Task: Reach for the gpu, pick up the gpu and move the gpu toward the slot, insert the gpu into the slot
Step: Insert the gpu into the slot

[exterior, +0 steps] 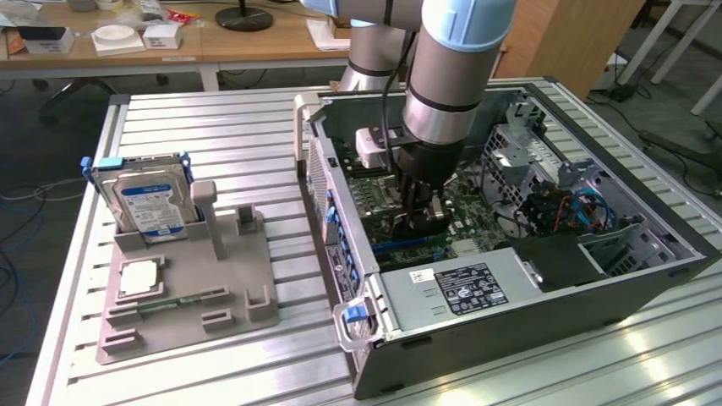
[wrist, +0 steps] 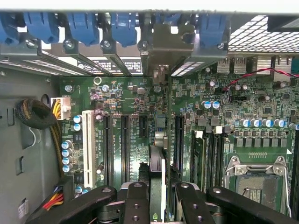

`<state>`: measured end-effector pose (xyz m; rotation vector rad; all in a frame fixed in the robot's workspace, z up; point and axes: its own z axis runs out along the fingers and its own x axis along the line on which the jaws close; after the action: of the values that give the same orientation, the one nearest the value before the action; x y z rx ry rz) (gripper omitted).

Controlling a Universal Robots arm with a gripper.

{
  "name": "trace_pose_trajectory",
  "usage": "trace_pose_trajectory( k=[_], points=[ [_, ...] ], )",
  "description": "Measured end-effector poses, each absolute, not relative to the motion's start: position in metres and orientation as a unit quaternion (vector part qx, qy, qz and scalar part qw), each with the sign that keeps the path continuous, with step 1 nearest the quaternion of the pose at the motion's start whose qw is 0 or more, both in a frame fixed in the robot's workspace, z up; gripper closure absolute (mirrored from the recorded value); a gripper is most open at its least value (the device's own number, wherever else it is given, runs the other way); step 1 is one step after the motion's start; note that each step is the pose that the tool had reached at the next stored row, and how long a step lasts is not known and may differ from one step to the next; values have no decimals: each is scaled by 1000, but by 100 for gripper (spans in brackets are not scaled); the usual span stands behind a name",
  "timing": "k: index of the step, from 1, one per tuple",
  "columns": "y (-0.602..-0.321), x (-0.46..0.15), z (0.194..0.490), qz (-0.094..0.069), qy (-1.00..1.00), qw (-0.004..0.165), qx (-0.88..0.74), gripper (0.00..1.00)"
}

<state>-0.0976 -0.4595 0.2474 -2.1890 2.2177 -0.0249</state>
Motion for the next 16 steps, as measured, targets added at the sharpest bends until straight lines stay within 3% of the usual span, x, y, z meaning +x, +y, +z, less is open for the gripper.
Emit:
trace_pose_trajectory(
  k=[16],
  points=[
    [-460,-98,244,-8,712,13,-702,74]
  ],
)
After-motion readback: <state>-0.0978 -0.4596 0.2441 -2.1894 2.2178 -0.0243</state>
